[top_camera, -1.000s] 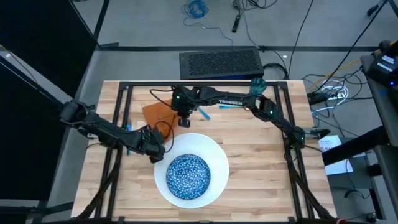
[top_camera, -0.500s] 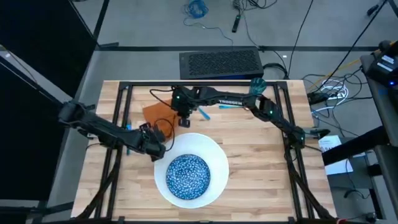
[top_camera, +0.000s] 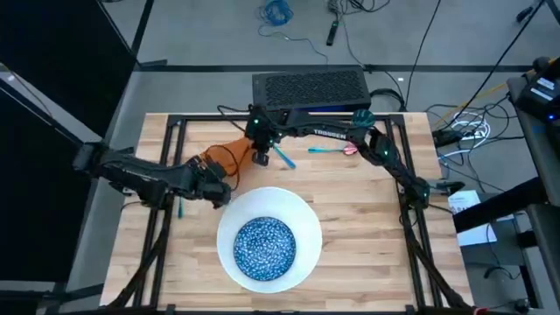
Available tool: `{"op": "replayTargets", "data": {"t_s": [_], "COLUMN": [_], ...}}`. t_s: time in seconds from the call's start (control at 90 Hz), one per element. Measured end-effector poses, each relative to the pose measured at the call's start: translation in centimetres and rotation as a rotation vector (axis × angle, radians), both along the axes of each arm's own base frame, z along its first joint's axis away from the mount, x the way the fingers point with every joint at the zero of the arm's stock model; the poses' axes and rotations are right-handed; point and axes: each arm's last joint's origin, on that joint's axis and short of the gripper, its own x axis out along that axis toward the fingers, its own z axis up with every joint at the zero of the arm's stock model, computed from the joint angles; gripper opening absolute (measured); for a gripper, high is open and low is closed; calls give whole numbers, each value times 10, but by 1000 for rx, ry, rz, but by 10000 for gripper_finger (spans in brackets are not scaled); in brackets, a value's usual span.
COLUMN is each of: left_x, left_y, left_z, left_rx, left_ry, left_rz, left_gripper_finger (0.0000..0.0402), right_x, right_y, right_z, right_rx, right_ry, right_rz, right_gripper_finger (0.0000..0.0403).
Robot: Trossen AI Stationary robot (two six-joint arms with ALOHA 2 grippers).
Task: Set table place
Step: Fold the orange table napkin
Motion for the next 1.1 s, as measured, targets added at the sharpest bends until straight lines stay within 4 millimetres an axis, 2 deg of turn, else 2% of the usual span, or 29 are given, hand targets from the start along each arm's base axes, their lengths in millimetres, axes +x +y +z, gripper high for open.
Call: {"op": "replayTargets", "data": {"t_s": [0.333, 0.567, 0.744, 0.833, 1.1], "left_x": [-4, -4, -4, -5, -6], "left_y": [24, 31, 30, 32, 51], "left_z": [0, -1, -2, -2, -1], "left_rx": [18, -20, -68, -62, -20], "left_ry": [24, 13, 25, 43, 24], "left_rz": [123, 168, 156, 153, 224], "left_gripper_finger": [0, 0, 0, 0, 0], "right_x": [-1, -7, -6, -7, -4], "right_y": [-24, -52, -51, -56, -66], "right_z": [3, -9, -8, -7, -25], "right_rx": [29, 198, 199, 208, 272], "right_ry": [-90, -132, -141, -155, -164], "right_rz": [-106, -141, -134, -155, -170], "right_gripper_finger": [0, 0, 0, 0, 0]}}
